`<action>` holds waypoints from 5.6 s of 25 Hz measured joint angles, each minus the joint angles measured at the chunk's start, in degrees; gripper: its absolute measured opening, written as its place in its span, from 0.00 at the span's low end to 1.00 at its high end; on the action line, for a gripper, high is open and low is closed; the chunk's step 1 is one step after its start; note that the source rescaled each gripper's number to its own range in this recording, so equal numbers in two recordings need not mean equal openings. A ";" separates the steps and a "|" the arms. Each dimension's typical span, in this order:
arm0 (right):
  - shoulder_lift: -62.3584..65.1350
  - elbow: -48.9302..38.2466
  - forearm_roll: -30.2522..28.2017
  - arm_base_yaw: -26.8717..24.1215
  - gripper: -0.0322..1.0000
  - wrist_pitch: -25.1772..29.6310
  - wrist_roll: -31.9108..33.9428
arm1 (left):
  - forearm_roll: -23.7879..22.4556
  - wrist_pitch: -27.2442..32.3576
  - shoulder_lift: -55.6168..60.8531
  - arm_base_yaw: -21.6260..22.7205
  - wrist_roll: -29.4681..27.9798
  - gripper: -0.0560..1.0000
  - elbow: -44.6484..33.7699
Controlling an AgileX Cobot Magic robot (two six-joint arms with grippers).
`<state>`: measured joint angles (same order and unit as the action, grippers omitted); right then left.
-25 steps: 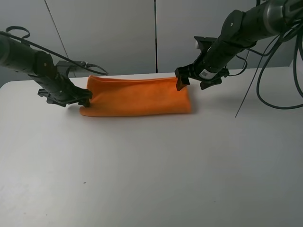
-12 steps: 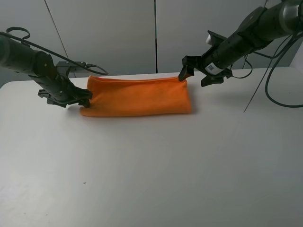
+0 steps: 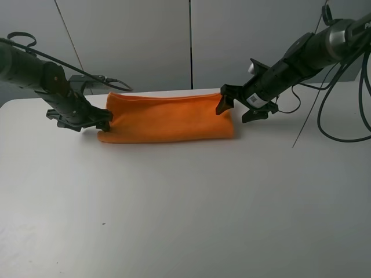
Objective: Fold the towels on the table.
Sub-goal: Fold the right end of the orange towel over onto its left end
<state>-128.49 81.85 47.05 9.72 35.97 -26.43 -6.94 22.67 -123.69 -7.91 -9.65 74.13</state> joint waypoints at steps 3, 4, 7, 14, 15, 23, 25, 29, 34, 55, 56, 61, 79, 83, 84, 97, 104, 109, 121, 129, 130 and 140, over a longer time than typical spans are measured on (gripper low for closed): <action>-0.82 0.10 1.26 0.12 0.86 0.11 -0.25 | 0.00 0.36 0.00 0.00 0.00 0.99 0.13; -0.97 0.10 1.65 0.24 0.86 0.11 -0.56 | 0.00 0.54 0.00 0.00 0.12 0.99 0.13; -1.23 0.14 3.45 1.29 0.93 -0.13 -1.71 | 0.00 0.63 0.00 0.00 0.12 0.99 0.13; -1.31 0.23 4.89 6.60 0.99 -2.97 -2.95 | 0.11 1.01 0.00 0.00 0.12 0.99 0.17; -1.34 0.23 5.16 7.37 0.99 -3.61 -2.95 | 0.11 1.01 0.00 0.00 0.12 0.99 0.17; -1.47 0.23 5.98 10.86 0.93 -7.61 -2.95 | 0.21 1.26 0.00 0.00 0.12 0.99 0.17; -1.71 0.23 5.98 10.86 0.67 -7.30 -2.95 | 0.21 1.64 0.00 0.00 0.25 1.00 0.27; -2.17 0.23 5.98 9.78 0.10 -3.94 -2.79 | 0.31 3.33 0.00 0.00 1.59 1.00 0.40; -0.11 0.13 4.32 9.44 0.10 -2.88 -3.18 | 0.89 6.50 0.10 0.00 2.57 1.00 0.53; 6.19 0.13 13.57 11.53 0.10 7.37 -9.51 | 0.01 12.01 0.56 -2.46 4.61 1.00 0.84; 6.19 0.13 16.70 12.45 0.10 7.37 -11.92 | 0.01 12.02 0.56 -2.46 4.73 1.00 0.84; 6.19 0.13 31.45 16.55 0.10 7.37 -21.88 | 0.01 11.69 0.59 -2.46 4.92 1.00 0.84; -2.69 9.85 24.71 20.54 0.10 10.83 -10.49 | 0.21 11.24 0.59 -2.50 5.28 1.00 0.84; -2.69 9.85 24.18 20.30 0.10 9.95 -10.49 | 0.21 11.19 0.59 -2.59 5.28 1.00 0.84; -2.69 9.85 24.18 20.20 0.10 9.45 -10.49 | 0.21 11.09 0.59 -2.59 5.28 1.00 0.84; -6.78 9.96 35.76 21.22 0.10 8.12 -11.96 | 0.55 10.66 0.59 -2.59 5.37 1.00 0.84; -7.20 9.46 39.23 21.68 0.10 2.22 -11.69 | 0.65 10.41 0.59 -2.59 5.37 1.00 0.84; -7.20 7.96 40.66 22.03 0.10 0.69 -12.20 | 0.76 9.93 0.59 -2.72 5.37 1.00 0.84; -7.20 7.75 41.71 24.45 0.10 -1.42 -13.83 | 0.87 9.13 0.69 -2.85 5.51 1.00 0.52; -7.20 7.75 41.82 24.45 0.10 -1.42 -14.05 | 0.87 10.67 6.88 -2.53 5.40 1.00 -0.34; -7.20 7.75 41.93 24.45 0.10 -1.42 -14.05 | 0.87 11.27 8.44 -2.14 5.40 1.00 -0.34; -7.20 7.71 42.09 24.45 0.23 0.09 -15.07 | 0.87 14.03 21.41 2.68 5.40 1.00 -0.34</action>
<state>-135.69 89.56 89.13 34.17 36.06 -41.50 -6.07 36.70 -102.28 -5.24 -4.25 73.79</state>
